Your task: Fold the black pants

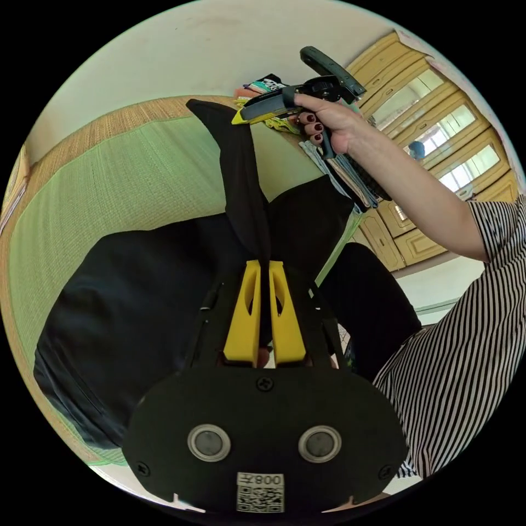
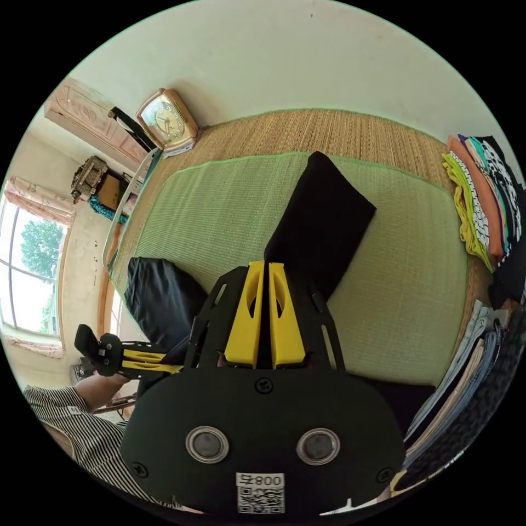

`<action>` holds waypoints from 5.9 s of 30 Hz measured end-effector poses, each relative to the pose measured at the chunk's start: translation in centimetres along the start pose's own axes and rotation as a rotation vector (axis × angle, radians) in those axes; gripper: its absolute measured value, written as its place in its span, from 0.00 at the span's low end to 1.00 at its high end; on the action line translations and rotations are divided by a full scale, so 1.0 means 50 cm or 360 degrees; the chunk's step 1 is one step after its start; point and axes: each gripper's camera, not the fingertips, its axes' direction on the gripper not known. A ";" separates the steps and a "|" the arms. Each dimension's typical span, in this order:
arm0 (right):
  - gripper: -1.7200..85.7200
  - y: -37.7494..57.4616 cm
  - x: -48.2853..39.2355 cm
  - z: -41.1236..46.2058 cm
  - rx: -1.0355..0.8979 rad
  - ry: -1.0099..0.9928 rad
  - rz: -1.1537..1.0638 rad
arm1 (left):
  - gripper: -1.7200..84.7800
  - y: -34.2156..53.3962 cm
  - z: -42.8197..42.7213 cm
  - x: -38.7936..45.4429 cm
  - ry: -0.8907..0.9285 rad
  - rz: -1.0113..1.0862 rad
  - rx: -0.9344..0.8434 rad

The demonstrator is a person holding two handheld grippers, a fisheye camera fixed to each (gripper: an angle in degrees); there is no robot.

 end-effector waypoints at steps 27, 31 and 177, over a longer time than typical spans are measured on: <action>0.03 0.448 0.153 -0.273 0.0533 -0.0290 0.0062 | 0.04 -0.062 0.128 0.238 -0.0606 0.0199 0.0079; 0.03 0.549 0.235 -0.166 0.0270 -0.0273 0.0340 | 0.04 -0.070 0.272 0.243 -0.0625 0.0316 -0.0306; 0.02 0.924 0.427 -0.177 0.0439 0.0279 0.0843 | 0.02 -0.749 0.920 0.221 -0.0185 0.0558 -0.0331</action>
